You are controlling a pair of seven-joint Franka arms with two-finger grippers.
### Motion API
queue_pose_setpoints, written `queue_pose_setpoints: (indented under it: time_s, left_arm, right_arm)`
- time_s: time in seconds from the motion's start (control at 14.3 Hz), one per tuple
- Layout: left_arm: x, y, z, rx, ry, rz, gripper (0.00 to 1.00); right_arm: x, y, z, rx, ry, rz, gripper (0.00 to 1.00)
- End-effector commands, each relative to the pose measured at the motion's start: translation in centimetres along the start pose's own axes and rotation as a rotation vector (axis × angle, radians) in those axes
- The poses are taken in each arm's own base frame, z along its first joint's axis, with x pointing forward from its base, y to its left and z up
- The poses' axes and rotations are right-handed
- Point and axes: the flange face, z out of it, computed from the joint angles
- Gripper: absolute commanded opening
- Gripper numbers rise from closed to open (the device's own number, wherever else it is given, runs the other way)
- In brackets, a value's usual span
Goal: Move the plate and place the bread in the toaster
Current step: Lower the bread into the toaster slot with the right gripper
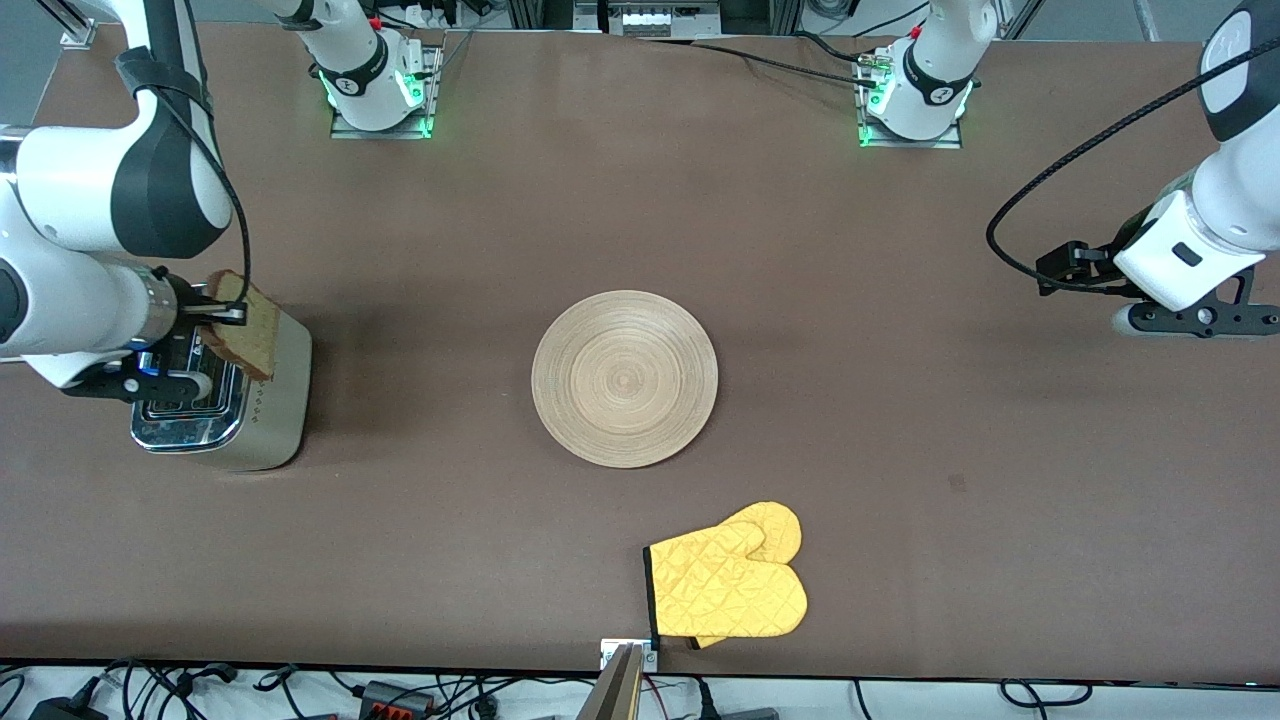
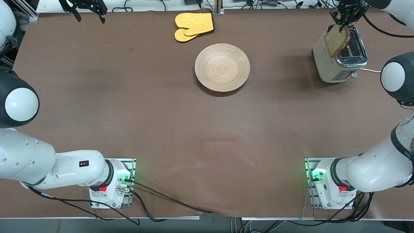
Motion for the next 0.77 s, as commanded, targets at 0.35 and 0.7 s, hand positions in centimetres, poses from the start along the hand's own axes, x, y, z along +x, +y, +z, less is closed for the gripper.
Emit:
queue_pose_setpoints:
  time_s: [0.35,0.7]
  left_arm:
    - [-0.7,-2.7,0.6,-0.098,-0.024,-0.061,1.0]
    - [0.0,-3.2,0.0,-0.105,0.006,-0.067,1.0]
  right_arm:
    - [1.7,6.9,2.9,0.037,-0.002,-0.033,0.0]
    - [2.7,6.5,2.8,0.097,0.056,-0.021,0.0]
